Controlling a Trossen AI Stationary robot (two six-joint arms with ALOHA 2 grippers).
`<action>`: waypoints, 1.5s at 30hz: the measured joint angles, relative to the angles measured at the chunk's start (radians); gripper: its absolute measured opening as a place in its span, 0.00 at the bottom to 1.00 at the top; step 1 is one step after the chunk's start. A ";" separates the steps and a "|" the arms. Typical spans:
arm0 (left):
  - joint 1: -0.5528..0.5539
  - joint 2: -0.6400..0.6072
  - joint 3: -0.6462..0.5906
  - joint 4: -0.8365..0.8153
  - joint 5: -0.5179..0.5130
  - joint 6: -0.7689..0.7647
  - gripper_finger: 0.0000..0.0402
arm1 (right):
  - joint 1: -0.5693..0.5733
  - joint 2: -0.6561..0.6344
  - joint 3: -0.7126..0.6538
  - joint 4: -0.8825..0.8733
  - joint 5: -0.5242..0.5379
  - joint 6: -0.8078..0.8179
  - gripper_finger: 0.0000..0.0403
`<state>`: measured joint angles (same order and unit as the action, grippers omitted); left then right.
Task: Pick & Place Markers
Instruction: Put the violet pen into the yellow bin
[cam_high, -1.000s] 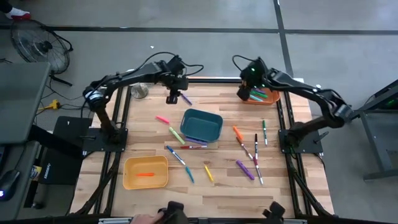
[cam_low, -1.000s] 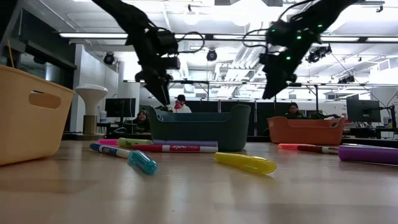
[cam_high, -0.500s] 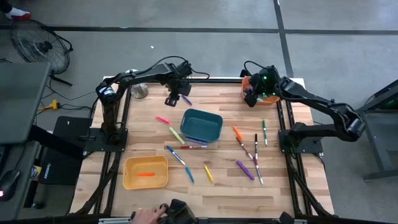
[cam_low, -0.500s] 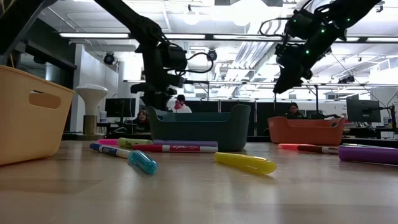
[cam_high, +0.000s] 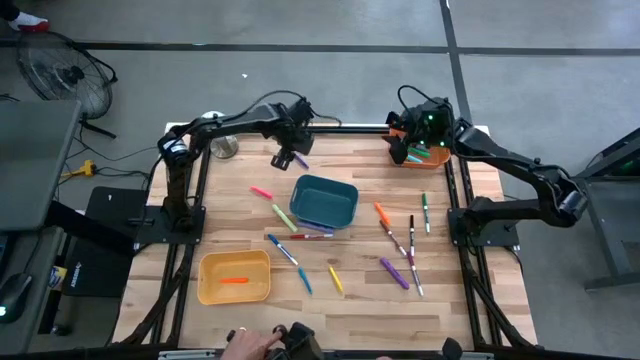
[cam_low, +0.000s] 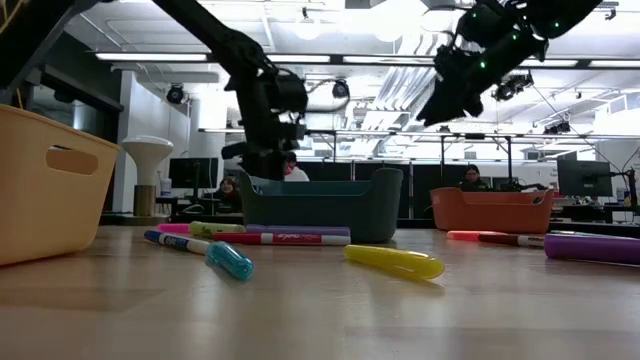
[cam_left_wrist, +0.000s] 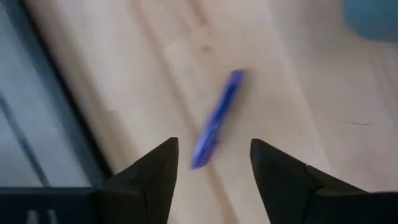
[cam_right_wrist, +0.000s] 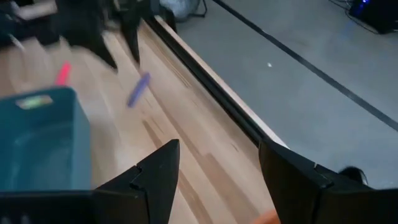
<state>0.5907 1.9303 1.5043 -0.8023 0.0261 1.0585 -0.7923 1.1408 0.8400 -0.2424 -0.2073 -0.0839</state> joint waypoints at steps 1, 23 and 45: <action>-0.010 0.007 -0.001 -0.008 -0.010 0.013 0.48 | 0.000 0.000 0.016 -0.015 -0.006 0.006 0.52; -0.021 0.119 -0.001 0.054 -0.018 -0.008 0.47 | 0.000 0.000 0.304 -0.346 -0.088 -0.002 0.52; 0.057 0.182 0.051 -0.020 0.077 -0.097 0.33 | 0.000 0.001 0.304 -0.382 -0.085 0.017 0.52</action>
<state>0.6476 2.1120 1.5557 -0.8224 0.1027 0.9614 -0.7925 1.1416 1.1442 -0.6242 -0.2926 -0.0673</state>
